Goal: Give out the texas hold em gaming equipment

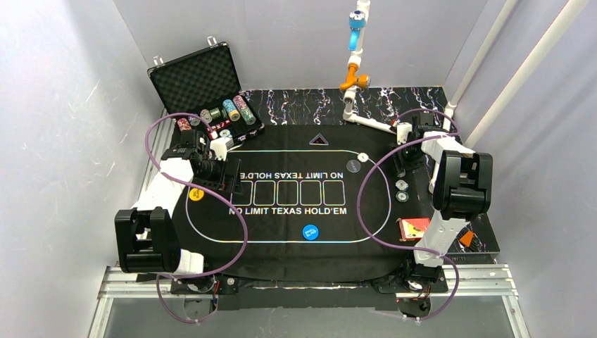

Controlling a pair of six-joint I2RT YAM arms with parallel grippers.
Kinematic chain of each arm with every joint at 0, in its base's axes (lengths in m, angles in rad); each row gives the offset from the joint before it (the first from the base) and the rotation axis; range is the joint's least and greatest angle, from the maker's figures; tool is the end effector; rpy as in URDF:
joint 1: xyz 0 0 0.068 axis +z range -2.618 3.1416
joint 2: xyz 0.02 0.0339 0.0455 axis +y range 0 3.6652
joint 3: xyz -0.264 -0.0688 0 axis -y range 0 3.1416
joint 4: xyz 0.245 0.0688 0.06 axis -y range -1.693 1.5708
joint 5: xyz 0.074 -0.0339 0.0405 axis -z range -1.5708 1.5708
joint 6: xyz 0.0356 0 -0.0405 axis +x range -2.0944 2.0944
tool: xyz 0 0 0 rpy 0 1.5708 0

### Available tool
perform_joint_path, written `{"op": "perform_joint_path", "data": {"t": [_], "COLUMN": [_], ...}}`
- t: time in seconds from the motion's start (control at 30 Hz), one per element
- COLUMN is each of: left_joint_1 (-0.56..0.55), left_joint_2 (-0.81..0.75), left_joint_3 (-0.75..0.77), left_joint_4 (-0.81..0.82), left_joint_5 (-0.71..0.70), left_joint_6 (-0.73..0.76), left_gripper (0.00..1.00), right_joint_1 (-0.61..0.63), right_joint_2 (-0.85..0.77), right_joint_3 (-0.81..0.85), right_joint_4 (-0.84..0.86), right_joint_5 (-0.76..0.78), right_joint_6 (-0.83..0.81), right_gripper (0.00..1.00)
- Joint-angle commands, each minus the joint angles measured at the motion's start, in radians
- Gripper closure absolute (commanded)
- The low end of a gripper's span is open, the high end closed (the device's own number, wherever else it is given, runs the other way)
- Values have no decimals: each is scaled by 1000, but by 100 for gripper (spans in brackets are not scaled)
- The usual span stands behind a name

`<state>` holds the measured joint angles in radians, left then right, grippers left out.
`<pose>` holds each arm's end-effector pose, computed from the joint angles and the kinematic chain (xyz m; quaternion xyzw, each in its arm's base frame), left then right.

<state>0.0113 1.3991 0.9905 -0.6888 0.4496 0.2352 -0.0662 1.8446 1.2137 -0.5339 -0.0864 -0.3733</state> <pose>0.2721 -0.0124 0.2369 0.1578 0.9359 -0.1869 0.2535 0.3672 -0.0213 0.1710 -0.1583 0.9657 -0.0026 0.2058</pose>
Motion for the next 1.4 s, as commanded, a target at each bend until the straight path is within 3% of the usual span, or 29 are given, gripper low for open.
{"op": "perform_joint_path", "data": {"t": [0.0,0.57,0.83,0.93,1.37], "left_joint_1": [4,3,4,3,91], "left_joint_2": [-14,-5,-1,6,34], "left_joint_3": [25,31,30,37,48], "left_joint_4": [-21,-21,-26,-30,-48], "left_joint_5": [16,17,35,55,138], "left_joint_6": [13,11,1,-6,-18], "left_gripper": [2,2,2,2,2], "right_joint_1": [-5,-5,30,81,533], "right_joint_2": [-12,-76,-181,-246,-470], "right_joint_3": [30,55,26,-2,-196], "right_joint_4": [-15,-74,-142,-171,-250], "right_joint_5": [-40,-80,-204,-240,-297], "right_joint_6": [-9,-16,-66,-103,-289], "right_gripper": [49,49,51,53,55]}}
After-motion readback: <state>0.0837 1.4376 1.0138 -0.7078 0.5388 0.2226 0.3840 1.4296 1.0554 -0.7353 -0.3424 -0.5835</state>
